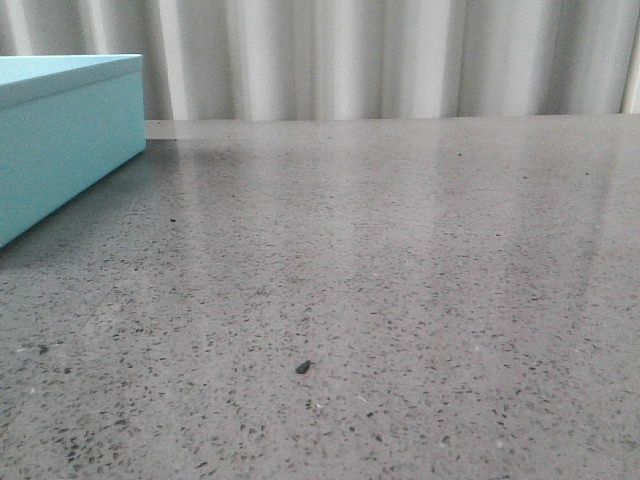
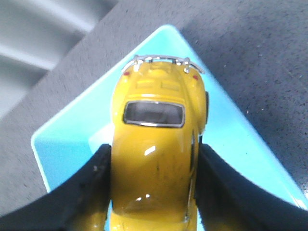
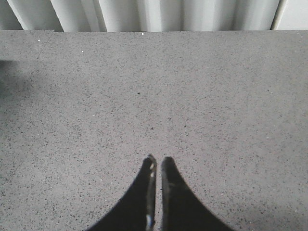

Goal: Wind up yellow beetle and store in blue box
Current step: 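Lift the beetle with the left gripper over the blue box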

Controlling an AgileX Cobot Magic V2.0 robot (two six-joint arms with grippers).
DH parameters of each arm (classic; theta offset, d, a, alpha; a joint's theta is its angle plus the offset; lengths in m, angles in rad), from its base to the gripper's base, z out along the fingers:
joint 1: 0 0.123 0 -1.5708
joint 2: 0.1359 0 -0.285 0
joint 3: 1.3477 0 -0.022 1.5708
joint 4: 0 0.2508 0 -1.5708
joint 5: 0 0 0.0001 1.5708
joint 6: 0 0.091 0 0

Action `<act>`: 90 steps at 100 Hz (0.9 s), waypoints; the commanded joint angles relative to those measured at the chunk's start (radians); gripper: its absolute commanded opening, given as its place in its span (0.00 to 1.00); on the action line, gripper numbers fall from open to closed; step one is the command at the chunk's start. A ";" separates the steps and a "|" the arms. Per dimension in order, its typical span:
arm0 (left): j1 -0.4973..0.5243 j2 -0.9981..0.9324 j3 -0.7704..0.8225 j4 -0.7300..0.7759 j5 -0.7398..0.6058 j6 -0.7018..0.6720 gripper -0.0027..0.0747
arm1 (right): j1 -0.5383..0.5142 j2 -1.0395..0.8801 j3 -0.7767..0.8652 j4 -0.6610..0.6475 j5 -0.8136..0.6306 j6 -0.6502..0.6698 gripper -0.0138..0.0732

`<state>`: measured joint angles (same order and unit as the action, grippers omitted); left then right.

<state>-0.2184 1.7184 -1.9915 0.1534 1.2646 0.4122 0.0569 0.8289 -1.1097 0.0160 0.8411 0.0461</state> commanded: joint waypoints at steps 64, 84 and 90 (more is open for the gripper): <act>0.184 0.007 0.344 -0.202 -0.033 0.028 0.15 | 0.002 -0.006 -0.023 -0.002 -0.073 -0.013 0.09; 0.184 0.028 0.344 -0.206 -0.066 0.028 0.15 | 0.002 -0.006 -0.023 -0.002 -0.073 -0.013 0.09; 0.184 0.039 0.344 -0.213 -0.066 0.028 0.15 | 0.002 -0.006 -0.023 -0.002 -0.073 -0.013 0.09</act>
<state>-0.0349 1.7879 -1.6239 -0.0378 1.2271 0.4425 0.0569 0.8289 -1.1097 0.0160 0.8411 0.0461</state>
